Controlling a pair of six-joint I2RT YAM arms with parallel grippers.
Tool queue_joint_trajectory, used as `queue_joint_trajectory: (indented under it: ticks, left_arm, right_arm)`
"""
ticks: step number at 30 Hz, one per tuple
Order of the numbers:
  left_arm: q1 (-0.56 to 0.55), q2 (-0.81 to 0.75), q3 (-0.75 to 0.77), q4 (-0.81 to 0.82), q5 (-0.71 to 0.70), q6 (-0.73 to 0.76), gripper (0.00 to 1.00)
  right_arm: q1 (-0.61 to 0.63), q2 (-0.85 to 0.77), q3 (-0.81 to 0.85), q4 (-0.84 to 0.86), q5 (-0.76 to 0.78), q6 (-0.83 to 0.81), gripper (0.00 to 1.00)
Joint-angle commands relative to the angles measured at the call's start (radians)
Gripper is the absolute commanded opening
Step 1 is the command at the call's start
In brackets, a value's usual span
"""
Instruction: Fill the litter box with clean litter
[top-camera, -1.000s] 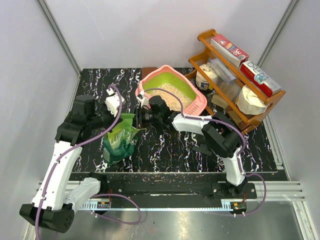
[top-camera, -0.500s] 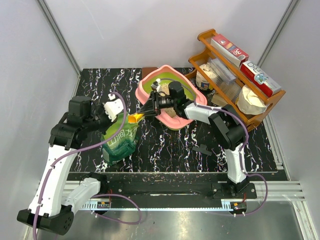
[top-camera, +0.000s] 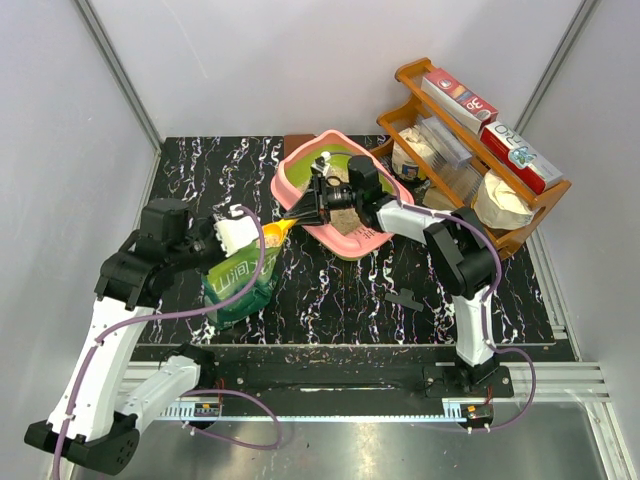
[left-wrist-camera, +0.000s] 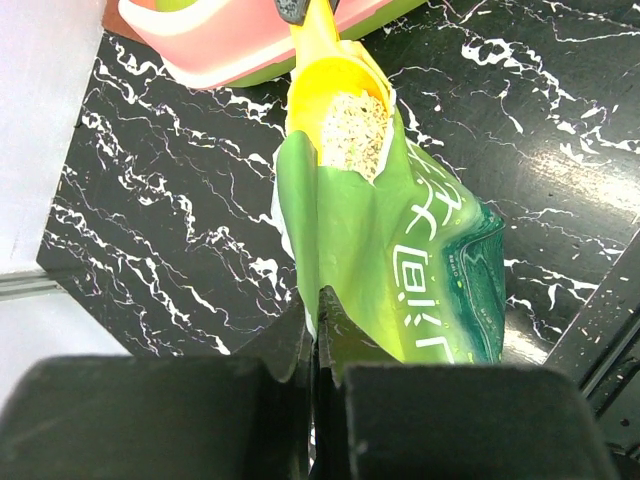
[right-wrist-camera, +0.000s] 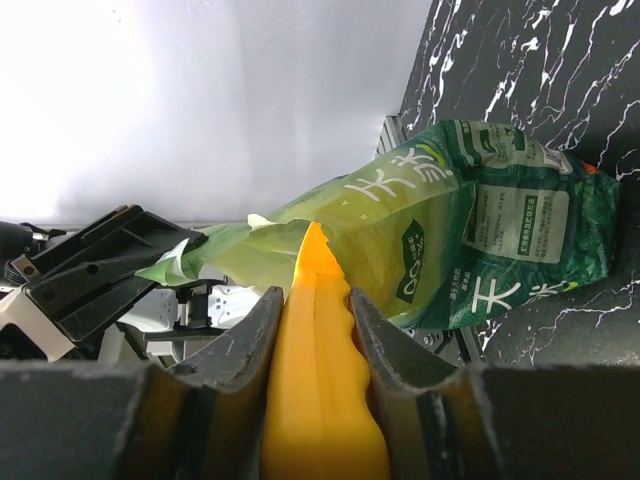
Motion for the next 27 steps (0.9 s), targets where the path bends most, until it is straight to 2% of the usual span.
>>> queue_joint_trajectory:
  ticks: [1, 6, 9, 15, 22, 25, 27]
  left_arm:
    - [-0.014, -0.027, 0.071, 0.112, -0.037, 0.050, 0.00]
    - [-0.019, -0.027, 0.069, 0.113, -0.034, 0.023, 0.00]
    - [-0.017, -0.033, 0.061, 0.129, -0.040, 0.006, 0.00]
    - [-0.019, -0.042, 0.061, 0.127, -0.056, 0.006, 0.00]
    - [-0.017, -0.050, 0.058, 0.126, -0.063, -0.002, 0.00]
    - [-0.019, -0.037, 0.075, 0.115, -0.065, 0.004, 0.00]
    - [-0.019, -0.031, 0.081, 0.103, -0.066, 0.014, 0.00]
  right_arm:
    - [-0.034, -0.074, 0.055, 0.019, -0.018, 0.004, 0.00]
    - [-0.040, -0.111, 0.064, -0.022, -0.018, -0.018, 0.00]
    - [-0.040, -0.125, 0.108, -0.158, 0.004, -0.113, 0.00]
    - [-0.049, -0.117, 0.133, -0.189, -0.003, -0.107, 0.00]
    - [-0.060, -0.073, 0.119, -0.154, -0.038, -0.023, 0.00]
    - [-0.072, -0.030, 0.075, -0.018, -0.064, 0.103, 0.00]
    - [-0.082, -0.019, 0.066, 0.015, -0.069, 0.117, 0.00]
